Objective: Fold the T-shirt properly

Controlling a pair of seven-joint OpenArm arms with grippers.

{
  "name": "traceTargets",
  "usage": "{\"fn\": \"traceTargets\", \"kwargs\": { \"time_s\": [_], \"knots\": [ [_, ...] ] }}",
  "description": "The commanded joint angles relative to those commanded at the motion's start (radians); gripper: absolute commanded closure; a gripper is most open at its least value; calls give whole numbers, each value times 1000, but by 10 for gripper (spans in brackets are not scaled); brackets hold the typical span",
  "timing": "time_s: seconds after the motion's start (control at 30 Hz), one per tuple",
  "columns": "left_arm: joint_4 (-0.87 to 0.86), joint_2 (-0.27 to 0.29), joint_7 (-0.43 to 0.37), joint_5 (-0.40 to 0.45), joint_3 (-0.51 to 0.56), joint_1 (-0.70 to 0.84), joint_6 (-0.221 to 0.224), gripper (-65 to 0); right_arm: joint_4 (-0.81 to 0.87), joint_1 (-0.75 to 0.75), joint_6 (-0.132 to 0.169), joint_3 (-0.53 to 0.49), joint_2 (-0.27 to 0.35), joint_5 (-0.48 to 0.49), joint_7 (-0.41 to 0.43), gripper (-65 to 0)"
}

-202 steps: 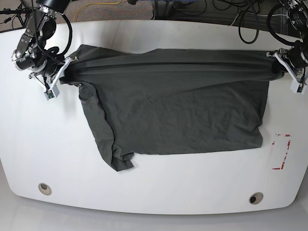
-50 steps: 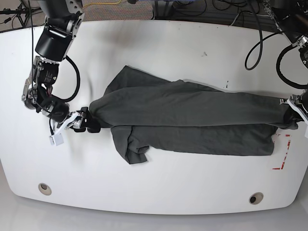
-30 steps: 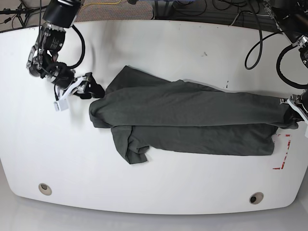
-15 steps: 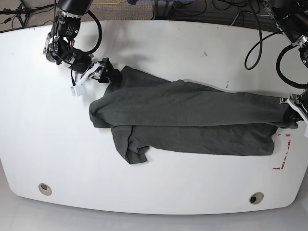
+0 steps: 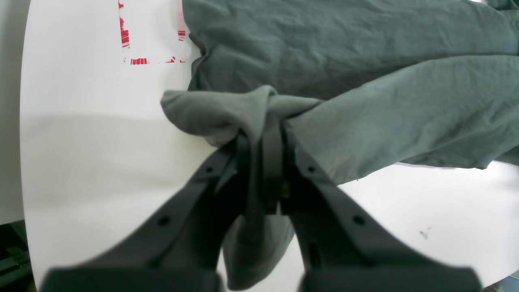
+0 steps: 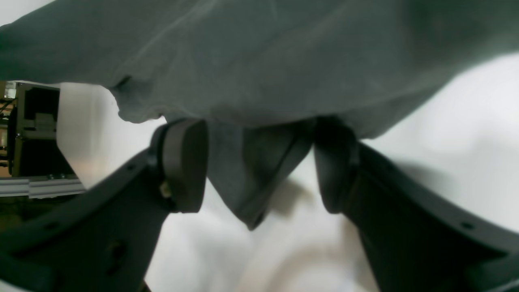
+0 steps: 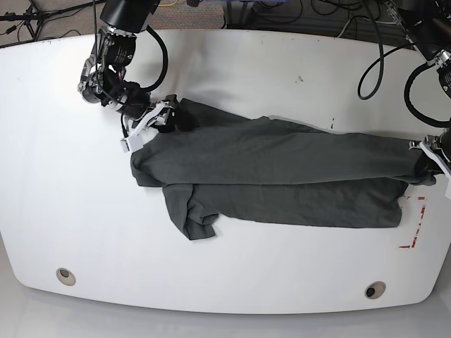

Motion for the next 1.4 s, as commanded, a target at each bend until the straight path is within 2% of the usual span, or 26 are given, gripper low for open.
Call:
{"fn": "traceTargets", "kwargs": {
  "time_s": [0.17,0.4,0.63,0.77,0.87,1.03,1.07,1.27,1.4],
  "knots": [
    [0,0,0,0,0,0,0,-6,-2,0,-2,-5,0,-2,0,-387],
    [0,0,0,0,0,11,0,-6,6,-31,-3,-101,8,-2,3,-387],
    [-2,0,0,0,0,12,0,-6,0,-58,-5,-107,8,-2,61,-387],
    [-3,0,0,0,0,12,-2,-6,3,-60,-31,-107,15,-2,64,-377],
    [-3,0,0,0,0,12,-2,-6,5,-60,-48,-110,25,-2,64,-292],
    [-5,0,0,0,0,12,-2,-6,5,-57,-51,-110,28,-2,68,-29],
    [-5,0,0,0,0,11,-2,-6,5,-55,-51,-110,29,-2,68,0],
    [-6,0,0,0,2,9,-2,-6,51,-64,-51,-110,41,-2,68,0],
    [-2,0,0,0,3,12,-2,-6,173,-120,-51,-109,51,0,63,0]
  ]
}}
